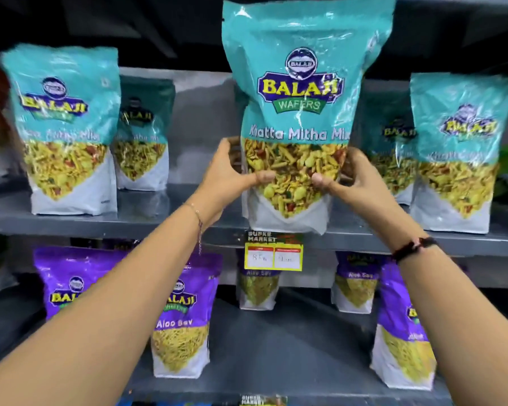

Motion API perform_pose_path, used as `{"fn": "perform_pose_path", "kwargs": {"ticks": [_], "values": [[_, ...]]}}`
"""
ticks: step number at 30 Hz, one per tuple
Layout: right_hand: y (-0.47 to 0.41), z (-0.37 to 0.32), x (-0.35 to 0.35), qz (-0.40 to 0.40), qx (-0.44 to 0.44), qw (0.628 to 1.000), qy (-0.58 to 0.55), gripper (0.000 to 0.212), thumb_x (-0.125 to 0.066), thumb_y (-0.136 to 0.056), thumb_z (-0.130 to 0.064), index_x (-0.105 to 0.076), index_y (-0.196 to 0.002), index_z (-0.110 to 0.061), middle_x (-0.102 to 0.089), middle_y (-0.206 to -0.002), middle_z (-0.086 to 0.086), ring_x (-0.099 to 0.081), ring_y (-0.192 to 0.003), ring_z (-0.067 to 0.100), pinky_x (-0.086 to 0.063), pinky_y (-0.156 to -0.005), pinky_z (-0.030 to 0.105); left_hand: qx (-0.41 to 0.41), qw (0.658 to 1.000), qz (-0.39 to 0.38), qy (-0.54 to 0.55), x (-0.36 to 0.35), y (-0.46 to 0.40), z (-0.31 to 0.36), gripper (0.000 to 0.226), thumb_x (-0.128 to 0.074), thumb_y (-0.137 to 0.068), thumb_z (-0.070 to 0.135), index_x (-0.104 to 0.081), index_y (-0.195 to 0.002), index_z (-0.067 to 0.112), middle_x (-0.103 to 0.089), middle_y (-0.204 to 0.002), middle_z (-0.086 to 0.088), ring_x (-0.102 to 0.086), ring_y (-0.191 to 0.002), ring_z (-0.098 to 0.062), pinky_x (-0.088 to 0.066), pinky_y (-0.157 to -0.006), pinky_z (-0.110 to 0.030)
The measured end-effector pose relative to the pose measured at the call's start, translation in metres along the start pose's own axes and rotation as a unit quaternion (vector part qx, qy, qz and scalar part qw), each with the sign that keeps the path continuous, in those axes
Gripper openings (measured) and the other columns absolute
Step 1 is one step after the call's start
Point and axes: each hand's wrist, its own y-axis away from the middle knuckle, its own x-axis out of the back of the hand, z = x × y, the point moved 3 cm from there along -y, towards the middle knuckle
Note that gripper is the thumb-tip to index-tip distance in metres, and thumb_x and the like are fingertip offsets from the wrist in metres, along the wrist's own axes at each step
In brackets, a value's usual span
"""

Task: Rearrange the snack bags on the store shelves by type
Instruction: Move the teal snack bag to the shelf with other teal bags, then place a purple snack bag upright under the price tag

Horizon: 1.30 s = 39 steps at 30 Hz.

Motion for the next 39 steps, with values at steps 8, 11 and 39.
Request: {"fn": "perform_pose_path", "kwargs": {"ticks": [8,11,39], "values": [[-0.040,0.049,-0.031,-0.014,-0.055,0.998,-0.029,0.058,-0.064,-0.078,-0.023,-0.034,-0.125,-0.010,-0.050,-0.119,0.002,-0.048,-0.109,0.013,-0.039,-0.090,0.021,0.057,0.998,0.023,-0.033,-0.006,-0.041,-0.047,0.067,-0.073,-0.067,0.010,-0.034,-0.122,0.009,-0.045,-0.133,-0.017,-0.041,-0.123,-0.028,-0.036,-0.105,-0.051],[-0.041,0.065,-0.042,-0.028,-0.087,0.994,-0.053,0.057,-0.059,-0.082,-0.021,-0.029,-0.129,-0.010,-0.046,-0.115,0.000,-0.045,-0.108,0.011,-0.039,-0.089,0.019,0.064,0.997,0.018,-0.042,-0.011,-0.043,-0.065,0.063,-0.067,-0.073,0.012,-0.033,-0.126,0.010,-0.043,-0.136,-0.015,-0.039,-0.125,-0.027,-0.035,-0.107,-0.048],[0.182,0.240,-0.330,-0.291,-0.295,0.910,0.013,0.091,-0.076,-0.064,-0.024,-0.020,-0.136,-0.019,-0.044,-0.138,0.008,-0.046,-0.123,0.025,-0.043,-0.092,0.031,0.343,0.917,-0.052,-0.196,0.133,0.199,-0.369,0.115,-0.074,-0.040,0.035,-0.017,-0.135,0.004,-0.031,-0.140,-0.009,-0.028,-0.130,-0.020,-0.024,-0.109,-0.038]]}}
